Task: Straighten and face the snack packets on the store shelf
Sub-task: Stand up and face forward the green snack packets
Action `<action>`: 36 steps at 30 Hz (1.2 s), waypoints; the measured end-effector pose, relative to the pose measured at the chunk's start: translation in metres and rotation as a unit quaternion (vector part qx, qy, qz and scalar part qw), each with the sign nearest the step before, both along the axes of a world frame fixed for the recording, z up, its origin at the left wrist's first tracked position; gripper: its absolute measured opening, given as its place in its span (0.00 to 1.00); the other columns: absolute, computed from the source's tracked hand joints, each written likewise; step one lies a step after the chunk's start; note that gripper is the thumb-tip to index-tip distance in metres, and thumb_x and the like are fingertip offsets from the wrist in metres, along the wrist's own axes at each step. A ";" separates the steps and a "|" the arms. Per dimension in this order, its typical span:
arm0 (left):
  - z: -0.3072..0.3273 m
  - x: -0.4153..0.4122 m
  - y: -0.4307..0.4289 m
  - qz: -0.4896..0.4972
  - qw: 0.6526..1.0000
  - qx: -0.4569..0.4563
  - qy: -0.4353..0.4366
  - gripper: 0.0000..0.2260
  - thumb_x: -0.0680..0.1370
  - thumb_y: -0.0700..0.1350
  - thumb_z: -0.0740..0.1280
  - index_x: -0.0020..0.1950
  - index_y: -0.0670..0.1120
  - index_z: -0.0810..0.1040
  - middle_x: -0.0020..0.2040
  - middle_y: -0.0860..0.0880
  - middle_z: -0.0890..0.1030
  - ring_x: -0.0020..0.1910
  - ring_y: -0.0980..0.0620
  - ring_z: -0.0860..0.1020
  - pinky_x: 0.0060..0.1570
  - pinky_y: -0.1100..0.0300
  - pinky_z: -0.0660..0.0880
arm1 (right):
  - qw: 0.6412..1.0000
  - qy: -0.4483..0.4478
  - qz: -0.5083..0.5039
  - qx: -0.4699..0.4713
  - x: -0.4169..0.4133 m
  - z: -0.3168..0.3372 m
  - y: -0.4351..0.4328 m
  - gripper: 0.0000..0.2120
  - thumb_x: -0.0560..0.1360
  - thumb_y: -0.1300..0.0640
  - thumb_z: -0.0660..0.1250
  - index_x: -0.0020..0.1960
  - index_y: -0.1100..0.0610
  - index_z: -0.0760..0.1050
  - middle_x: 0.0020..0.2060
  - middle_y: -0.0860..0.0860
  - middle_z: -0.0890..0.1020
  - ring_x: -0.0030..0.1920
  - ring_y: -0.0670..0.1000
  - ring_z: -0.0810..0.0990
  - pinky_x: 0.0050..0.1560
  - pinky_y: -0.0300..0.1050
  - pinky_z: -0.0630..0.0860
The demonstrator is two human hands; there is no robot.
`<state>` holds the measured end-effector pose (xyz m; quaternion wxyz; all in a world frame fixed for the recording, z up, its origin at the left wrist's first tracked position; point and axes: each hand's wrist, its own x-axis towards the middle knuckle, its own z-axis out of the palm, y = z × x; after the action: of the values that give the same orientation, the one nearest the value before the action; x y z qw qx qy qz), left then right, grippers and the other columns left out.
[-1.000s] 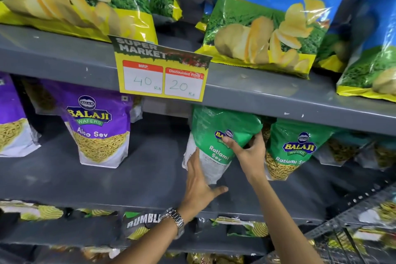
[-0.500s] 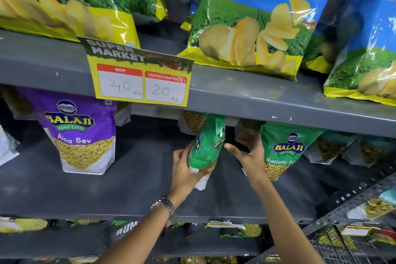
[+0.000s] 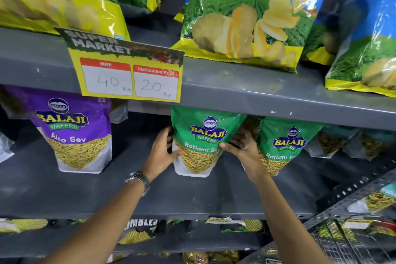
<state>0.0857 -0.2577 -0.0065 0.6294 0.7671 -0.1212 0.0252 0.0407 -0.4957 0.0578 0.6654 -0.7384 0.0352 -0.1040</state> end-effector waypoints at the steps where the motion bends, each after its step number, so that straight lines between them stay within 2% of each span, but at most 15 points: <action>1: -0.002 -0.003 0.000 0.005 1.000 -0.017 0.002 0.34 0.68 0.33 0.74 0.70 0.41 0.63 0.66 0.42 0.73 0.64 0.44 0.75 0.63 0.39 0.72 | 1.000 0.004 -0.004 0.000 -0.002 -0.001 0.000 0.29 0.65 0.68 0.76 0.62 0.59 0.69 0.54 0.54 0.81 0.51 0.48 0.81 0.44 0.34 0.78; 2: -0.004 -0.006 -0.001 0.003 1.000 -0.029 0.008 0.34 0.67 0.35 0.74 0.70 0.44 0.63 0.66 0.44 0.73 0.65 0.45 0.74 0.64 0.39 0.71 | 1.000 0.007 -0.005 0.000 -0.004 -0.003 0.001 0.30 0.65 0.68 0.75 0.64 0.63 0.68 0.55 0.56 0.80 0.52 0.49 0.80 0.44 0.34 0.78; 4: -0.005 -0.015 -0.005 -0.012 0.999 -0.044 0.030 0.39 0.64 0.45 0.77 0.70 0.48 0.62 0.68 0.48 0.73 0.68 0.48 0.72 0.67 0.41 0.69 | 1.000 0.010 -0.002 0.009 -0.007 -0.005 0.004 0.29 0.66 0.68 0.74 0.64 0.64 0.68 0.57 0.57 0.80 0.52 0.49 0.80 0.45 0.34 0.79; 6: -0.003 -0.023 -0.010 -0.022 0.997 -0.060 0.050 0.44 0.61 0.54 0.79 0.71 0.51 0.61 0.69 0.51 0.73 0.68 0.52 0.71 0.67 0.44 0.69 | 1.000 0.012 0.011 0.022 -0.009 -0.005 0.009 0.24 0.68 0.69 0.72 0.62 0.62 0.71 0.57 0.57 0.80 0.51 0.46 0.81 0.46 0.35 0.79; 8: 0.000 -0.026 -0.017 -0.004 0.996 -0.075 0.055 0.44 0.59 0.58 0.79 0.70 0.54 0.62 0.67 0.54 0.75 0.66 0.56 0.73 0.66 0.47 0.71 | 0.999 0.004 0.021 0.035 -0.009 -0.006 0.012 0.19 0.70 0.70 0.70 0.57 0.57 0.73 0.55 0.57 0.81 0.50 0.44 0.83 0.48 0.36 0.79; 10: 0.004 -0.028 -0.023 0.037 0.993 -0.094 0.057 0.41 0.58 0.57 0.79 0.67 0.53 0.65 0.63 0.54 0.78 0.62 0.57 0.76 0.63 0.48 0.74 | 0.999 -0.011 0.023 0.036 -0.007 -0.007 0.015 0.18 0.71 0.71 0.69 0.55 0.54 0.74 0.53 0.55 0.82 0.49 0.43 0.83 0.50 0.37 0.79; 13: 0.006 -0.033 -0.031 0.084 0.988 -0.117 0.058 0.39 0.57 0.57 0.80 0.63 0.53 0.68 0.59 0.55 0.80 0.57 0.58 0.79 0.59 0.50 0.77 | 0.998 -0.026 0.026 0.049 -0.002 -0.008 0.016 0.18 0.72 0.72 0.67 0.58 0.57 0.73 0.53 0.54 0.82 0.50 0.43 0.83 0.49 0.36 0.78; 21: 0.007 -0.033 -0.033 0.120 0.987 -0.098 0.036 0.40 0.55 0.60 0.78 0.63 0.51 0.68 0.59 0.52 0.80 0.57 0.55 0.79 0.58 0.48 0.77 | 0.997 -0.033 0.014 0.063 0.005 -0.016 0.018 0.19 0.73 0.70 0.66 0.63 0.63 0.69 0.56 0.56 0.80 0.53 0.45 0.82 0.50 0.36 0.78; 25: 0.011 -0.037 -0.035 0.117 0.987 -0.105 0.031 0.39 0.57 0.58 0.78 0.63 0.51 0.68 0.61 0.52 0.78 0.60 0.55 0.77 0.61 0.48 0.75 | 0.996 -0.040 -0.002 0.076 0.001 -0.015 0.023 0.16 0.73 0.69 0.67 0.58 0.56 0.71 0.53 0.55 0.81 0.52 0.46 0.82 0.49 0.36 0.78; 28: 0.007 -0.057 -0.044 0.169 0.971 -0.166 0.002 0.40 0.60 0.59 0.77 0.66 0.48 0.66 0.66 0.48 0.70 0.66 0.55 0.71 0.66 0.54 0.70 | 0.990 -0.078 -0.096 0.061 -0.015 -0.020 0.025 0.15 0.73 0.66 0.68 0.57 0.55 0.72 0.51 0.52 0.81 0.49 0.41 0.81 0.47 0.32 0.76; 29: 0.002 -0.070 -0.051 0.197 0.962 -0.188 -0.015 0.37 0.61 0.60 0.76 0.65 0.50 0.66 0.65 0.48 0.69 0.64 0.55 0.71 0.65 0.57 0.69 | 0.980 -0.100 -0.160 0.061 -0.023 -0.024 0.023 0.14 0.73 0.65 0.69 0.57 0.56 0.73 0.51 0.53 0.81 0.48 0.40 0.81 0.47 0.31 0.76; 31: -0.011 -0.103 -0.072 0.201 0.959 -0.194 -0.054 0.25 0.66 0.57 0.73 0.60 0.58 0.68 0.58 0.51 0.72 0.58 0.56 0.73 0.61 0.62 0.70 | 0.938 -0.149 -0.305 0.076 -0.040 -0.030 0.012 0.12 0.73 0.66 0.68 0.55 0.56 0.74 0.49 0.52 0.80 0.45 0.40 0.79 0.46 0.31 0.75; 34: -0.017 -0.129 -0.112 0.072 0.977 -0.196 -0.034 0.15 0.71 0.50 0.70 0.55 0.62 0.72 0.51 0.59 0.78 0.53 0.57 0.77 0.55 0.66 0.73 | 0.853 -0.191 -0.480 0.079 -0.050 -0.023 -0.032 0.13 0.72 0.68 0.64 0.55 0.58 0.71 0.48 0.54 0.75 0.41 0.39 0.73 0.43 0.28 0.70; 36: -0.004 -0.120 -0.139 -0.010 0.981 -0.191 0.021 0.14 0.74 0.48 0.69 0.56 0.61 0.73 0.53 0.58 0.79 0.54 0.56 0.78 0.52 0.70 0.73 | 0.835 -0.170 -0.515 0.093 -0.049 -0.014 -0.068 0.15 0.73 0.67 0.63 0.59 0.60 0.69 0.54 0.57 0.72 0.45 0.45 0.72 0.44 0.27 0.69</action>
<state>-0.0339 -0.3971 -0.0100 0.7671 0.6318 -0.1087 0.0255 -0.0084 -0.5632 0.0438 0.5767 -0.5182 0.3065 -0.5522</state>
